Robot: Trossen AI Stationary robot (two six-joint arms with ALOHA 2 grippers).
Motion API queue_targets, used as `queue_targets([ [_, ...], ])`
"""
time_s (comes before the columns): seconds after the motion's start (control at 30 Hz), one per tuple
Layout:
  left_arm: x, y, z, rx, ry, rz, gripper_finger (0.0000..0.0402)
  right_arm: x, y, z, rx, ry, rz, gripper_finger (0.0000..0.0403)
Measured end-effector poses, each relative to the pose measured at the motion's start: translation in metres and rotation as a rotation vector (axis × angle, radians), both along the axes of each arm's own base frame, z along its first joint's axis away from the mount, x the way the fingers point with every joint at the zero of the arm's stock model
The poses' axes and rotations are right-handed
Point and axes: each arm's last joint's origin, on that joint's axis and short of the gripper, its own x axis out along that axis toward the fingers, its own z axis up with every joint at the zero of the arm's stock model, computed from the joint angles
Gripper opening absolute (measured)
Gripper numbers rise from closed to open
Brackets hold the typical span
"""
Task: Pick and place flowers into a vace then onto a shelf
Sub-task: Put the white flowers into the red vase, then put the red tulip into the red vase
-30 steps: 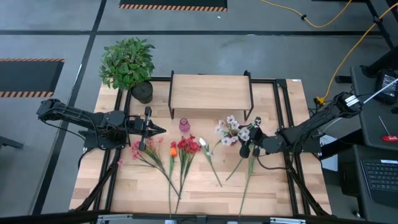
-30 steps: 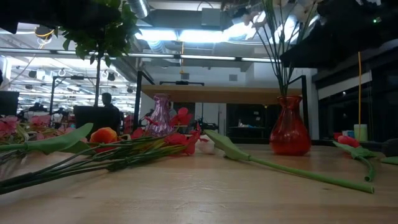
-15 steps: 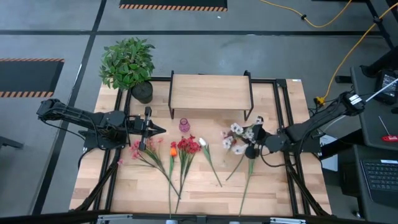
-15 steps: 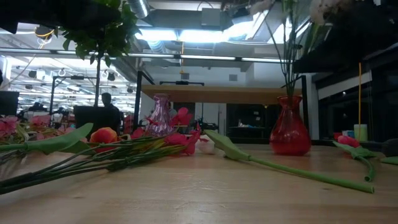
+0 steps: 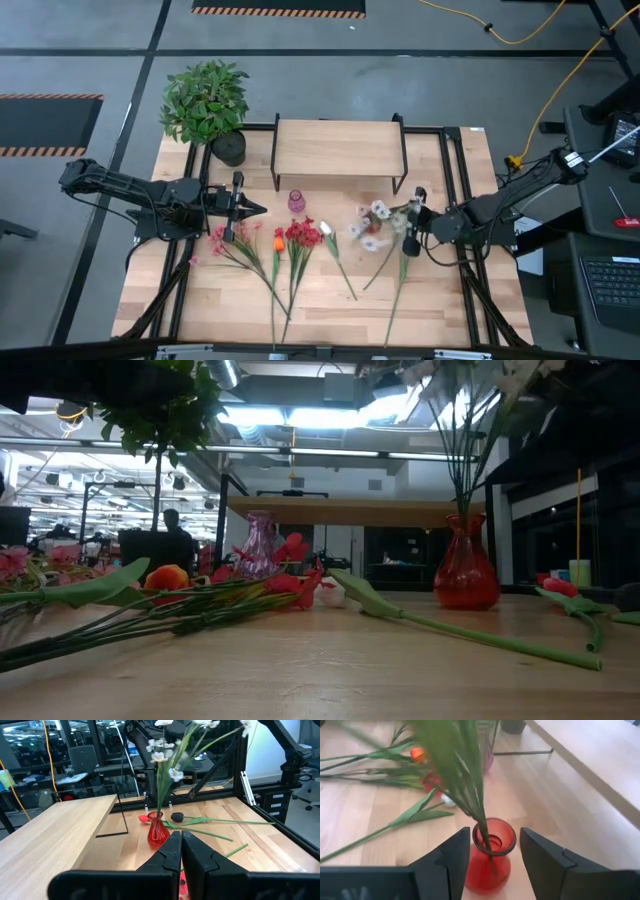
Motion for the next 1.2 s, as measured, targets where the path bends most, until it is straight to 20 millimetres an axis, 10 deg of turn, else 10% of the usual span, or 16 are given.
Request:
queue_targets([
  [0.8, 0.000, 0.000, 0.000, 0.001, 0.000, 0.000, 0.0002, -0.005, -0.001, 0.055, 0.182, 0.171, -0.104, 0.0171],
  [1.2, 0.000, 0.000, 0.000, 0.001, 0.000, 0.000, 0.0002, 0.018, 0.020, 0.078, 0.391, 0.474, -0.288, 0.0083],
])
